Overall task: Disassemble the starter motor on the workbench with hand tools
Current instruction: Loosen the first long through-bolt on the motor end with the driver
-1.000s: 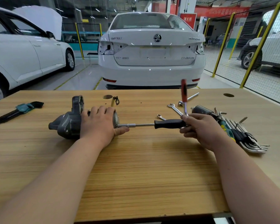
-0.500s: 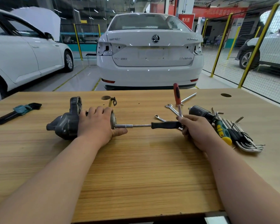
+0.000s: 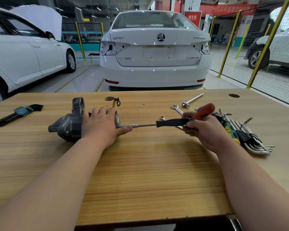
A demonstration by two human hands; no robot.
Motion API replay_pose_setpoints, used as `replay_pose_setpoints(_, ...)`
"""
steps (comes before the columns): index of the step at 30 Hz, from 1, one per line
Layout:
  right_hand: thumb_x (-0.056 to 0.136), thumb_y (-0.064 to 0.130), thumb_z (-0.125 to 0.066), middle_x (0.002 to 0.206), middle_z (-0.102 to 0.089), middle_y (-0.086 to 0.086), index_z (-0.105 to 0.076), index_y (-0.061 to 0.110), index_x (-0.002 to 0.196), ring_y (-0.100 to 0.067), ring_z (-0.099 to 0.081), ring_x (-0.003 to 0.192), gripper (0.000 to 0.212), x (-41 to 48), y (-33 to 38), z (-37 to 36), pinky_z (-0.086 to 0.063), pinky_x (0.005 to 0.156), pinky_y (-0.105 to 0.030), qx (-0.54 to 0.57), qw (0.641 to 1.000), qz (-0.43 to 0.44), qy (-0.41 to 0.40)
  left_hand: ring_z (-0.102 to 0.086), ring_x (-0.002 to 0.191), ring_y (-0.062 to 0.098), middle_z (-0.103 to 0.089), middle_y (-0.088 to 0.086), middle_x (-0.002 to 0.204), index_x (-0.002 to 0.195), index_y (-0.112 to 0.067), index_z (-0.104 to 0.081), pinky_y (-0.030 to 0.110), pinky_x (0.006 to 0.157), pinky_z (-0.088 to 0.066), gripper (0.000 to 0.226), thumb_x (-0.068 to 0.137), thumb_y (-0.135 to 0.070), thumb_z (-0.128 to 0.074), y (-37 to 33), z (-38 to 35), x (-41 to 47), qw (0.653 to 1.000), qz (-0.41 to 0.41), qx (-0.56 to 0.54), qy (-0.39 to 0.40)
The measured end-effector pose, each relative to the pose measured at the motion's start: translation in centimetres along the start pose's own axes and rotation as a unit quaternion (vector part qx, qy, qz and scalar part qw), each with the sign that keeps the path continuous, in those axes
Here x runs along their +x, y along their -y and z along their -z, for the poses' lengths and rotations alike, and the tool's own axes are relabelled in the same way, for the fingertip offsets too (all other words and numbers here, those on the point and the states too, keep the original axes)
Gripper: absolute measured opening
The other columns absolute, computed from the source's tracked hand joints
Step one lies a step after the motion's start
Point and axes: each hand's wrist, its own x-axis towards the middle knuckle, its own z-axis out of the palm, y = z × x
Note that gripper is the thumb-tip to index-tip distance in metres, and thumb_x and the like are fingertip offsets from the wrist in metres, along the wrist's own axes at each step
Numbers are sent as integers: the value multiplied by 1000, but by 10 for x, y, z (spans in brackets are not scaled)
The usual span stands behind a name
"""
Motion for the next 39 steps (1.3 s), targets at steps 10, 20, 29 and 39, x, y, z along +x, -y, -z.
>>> replay_pose_setpoints(10,96,31,-62,60,-59,-4,-69,8,107,-12,-55,49,26,1,0,-1,-47,51,-27,-41,997,-48,-36,-38,123,24,-44,-1,136,137,-27,-34,45,102,-27,100,61,-92,-24,1,-4,3,1000,-5,15,-3)
replay_pose_setpoints(20,98,38,-56,70,-67,-5,-66,14,107,-11,-57,51,28,2,-1,-10,-48,57,-30,-144,985,-76,-56,-40,120,23,-47,-2,132,133,-29,-37,45,100,-28,96,61,-92,-34,1,-9,6,1000,0,15,-23)
replay_pose_setpoints(29,88,-7,-59,100,-62,-13,-65,19,77,-25,-64,81,29,5,-7,-10,-53,67,-31,3,998,-53,15,-40,121,23,-46,-2,133,135,-30,-34,46,102,-28,86,69,-82,-47,4,-12,8,999,-12,14,-32)
replay_pose_setpoints(39,86,-5,-65,95,-70,-13,-64,16,95,-24,-70,81,23,15,-14,-5,-56,73,-33,2,998,-67,3,-39,122,22,-46,-3,133,135,-31,-34,47,104,-28,85,68,-84,-43,4,-14,8,999,-17,11,-42)
